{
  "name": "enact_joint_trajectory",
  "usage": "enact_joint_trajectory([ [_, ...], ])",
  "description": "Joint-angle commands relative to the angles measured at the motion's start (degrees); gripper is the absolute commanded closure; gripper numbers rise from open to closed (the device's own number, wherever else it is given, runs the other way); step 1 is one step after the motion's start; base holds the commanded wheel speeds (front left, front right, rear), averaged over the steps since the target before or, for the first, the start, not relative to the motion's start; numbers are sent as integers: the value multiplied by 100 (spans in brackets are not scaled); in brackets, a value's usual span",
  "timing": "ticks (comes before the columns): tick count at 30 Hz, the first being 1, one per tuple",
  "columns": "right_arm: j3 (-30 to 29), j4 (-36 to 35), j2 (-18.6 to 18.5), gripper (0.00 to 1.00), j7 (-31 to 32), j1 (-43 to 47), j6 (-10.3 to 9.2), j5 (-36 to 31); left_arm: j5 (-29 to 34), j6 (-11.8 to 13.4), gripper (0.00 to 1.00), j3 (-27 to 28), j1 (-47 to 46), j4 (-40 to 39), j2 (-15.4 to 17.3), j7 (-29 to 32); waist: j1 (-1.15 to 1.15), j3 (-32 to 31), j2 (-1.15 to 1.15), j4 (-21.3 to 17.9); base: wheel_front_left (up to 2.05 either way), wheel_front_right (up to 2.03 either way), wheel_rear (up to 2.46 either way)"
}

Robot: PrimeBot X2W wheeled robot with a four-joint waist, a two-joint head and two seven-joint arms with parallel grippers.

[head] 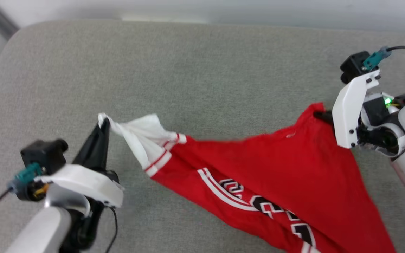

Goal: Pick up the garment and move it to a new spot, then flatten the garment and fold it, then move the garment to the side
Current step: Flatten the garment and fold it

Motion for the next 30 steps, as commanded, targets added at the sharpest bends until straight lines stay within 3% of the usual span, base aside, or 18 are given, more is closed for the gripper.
enact_joint_trajectory([
  [1, 15, 104, 3, 100, -198, -115, -2, -42, -10, -79, 100, 79, -253, 75, 104, 51, -1, -314, 0, -227, 0, 0, 0],
  [4, -8, 274, 52, 100, -626, -311, -2, -113, -41, -248, 100, 165, -701, 286, 227, 147, -1, -588, 0, -381, 0, 0, 0],
  [13, -449, 1006, 325, 100, -1719, -1210, -2, -349, -164, -852, 100, 276, -2665, 1770, 89, 370, -1, -888, 0, -752, 0, 0, 0],
  [21, -825, 1318, 465, 100, -2493, -2405, -2, -528, -22, -1190, 100, 299, -4558, 2855, -88, 383, -1, -331, 0, -956, 0, 0, 0],
  [30, -1085, 1377, 447, 100, -3449, -4046, -3, -661, 443, -1362, 100, 330, -6876, 3604, -34, 156, -1, 718, 0, -1117, 0, 0, 0],
])
